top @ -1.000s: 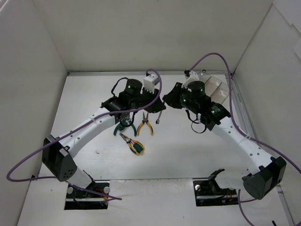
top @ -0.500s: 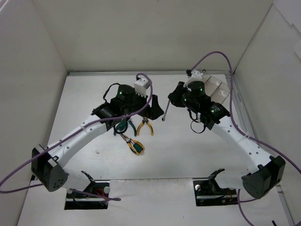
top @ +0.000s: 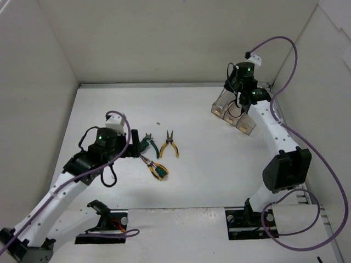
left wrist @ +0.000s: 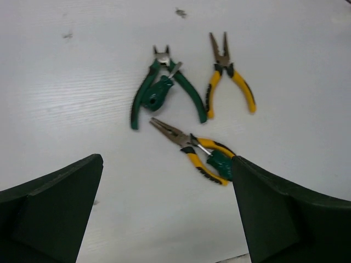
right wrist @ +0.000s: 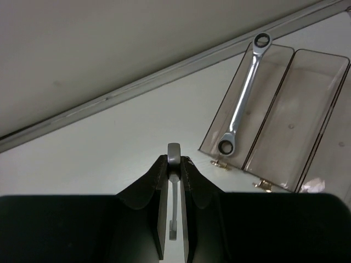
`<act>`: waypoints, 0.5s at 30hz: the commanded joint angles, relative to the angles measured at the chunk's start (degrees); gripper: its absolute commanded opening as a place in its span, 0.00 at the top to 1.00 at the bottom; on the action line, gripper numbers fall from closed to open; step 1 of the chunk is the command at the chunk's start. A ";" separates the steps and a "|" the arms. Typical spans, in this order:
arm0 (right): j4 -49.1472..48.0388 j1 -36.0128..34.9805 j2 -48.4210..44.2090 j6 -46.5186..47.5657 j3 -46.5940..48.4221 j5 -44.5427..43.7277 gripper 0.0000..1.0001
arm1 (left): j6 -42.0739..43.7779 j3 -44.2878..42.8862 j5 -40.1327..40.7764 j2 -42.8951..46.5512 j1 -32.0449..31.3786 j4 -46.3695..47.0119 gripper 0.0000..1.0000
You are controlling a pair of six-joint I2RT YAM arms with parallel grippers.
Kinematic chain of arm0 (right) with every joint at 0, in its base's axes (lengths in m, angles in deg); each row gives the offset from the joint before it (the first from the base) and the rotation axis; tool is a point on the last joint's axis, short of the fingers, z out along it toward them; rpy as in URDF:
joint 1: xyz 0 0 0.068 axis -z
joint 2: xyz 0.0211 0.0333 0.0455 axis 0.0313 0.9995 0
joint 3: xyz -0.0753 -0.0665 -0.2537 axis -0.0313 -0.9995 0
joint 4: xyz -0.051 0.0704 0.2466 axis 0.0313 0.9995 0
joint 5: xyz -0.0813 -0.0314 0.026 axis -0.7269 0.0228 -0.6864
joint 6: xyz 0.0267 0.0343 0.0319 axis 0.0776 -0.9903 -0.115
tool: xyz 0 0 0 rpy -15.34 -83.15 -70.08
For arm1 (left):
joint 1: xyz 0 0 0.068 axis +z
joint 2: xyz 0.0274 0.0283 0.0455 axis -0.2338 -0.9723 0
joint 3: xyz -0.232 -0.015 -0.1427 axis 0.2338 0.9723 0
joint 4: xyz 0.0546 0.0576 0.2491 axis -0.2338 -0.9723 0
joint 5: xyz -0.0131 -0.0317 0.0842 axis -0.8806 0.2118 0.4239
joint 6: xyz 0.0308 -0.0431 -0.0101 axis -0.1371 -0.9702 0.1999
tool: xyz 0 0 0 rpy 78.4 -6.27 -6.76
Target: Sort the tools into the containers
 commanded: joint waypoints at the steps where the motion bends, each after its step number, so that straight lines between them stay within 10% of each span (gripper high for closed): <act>1: -3.98 3.97 6.57 0.01 7.07 -3.43 1.00 | 0.10 0.53 11.86 5.60 1.23 -7.23 0.00; 15: -3.98 10.92 28.57 -1.23 23.08 -3.07 1.00 | 1.33 4.40 22.42 10.97 2.28 -9.19 0.00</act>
